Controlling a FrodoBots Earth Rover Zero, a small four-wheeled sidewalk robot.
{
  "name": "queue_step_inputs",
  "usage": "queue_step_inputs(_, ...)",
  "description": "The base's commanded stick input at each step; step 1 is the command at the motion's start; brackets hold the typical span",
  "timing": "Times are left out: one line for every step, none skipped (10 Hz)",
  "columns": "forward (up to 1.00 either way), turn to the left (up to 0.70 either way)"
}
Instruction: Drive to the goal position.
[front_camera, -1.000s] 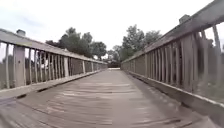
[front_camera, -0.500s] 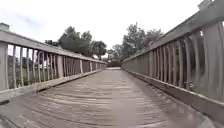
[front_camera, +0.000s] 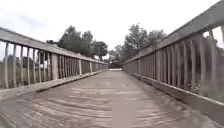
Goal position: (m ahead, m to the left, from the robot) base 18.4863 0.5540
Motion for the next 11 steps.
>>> queue_step_inputs(0.70,0.00)
queue_step_inputs(0.70,0.00)
queue_step_inputs(0.70,0.00)
queue_step_inputs(0.70,0.00)
queue_step_inputs(0.70,0.00)
queue_step_inputs(0.70,0.00)
queue_step_inputs(0.70,0.00)
queue_step_inputs(0.70,0.00)
queue_step_inputs(0.70,0.00)
queue_step_inputs(0.70,-0.12)
queue_step_inputs(0.70,-0.32)
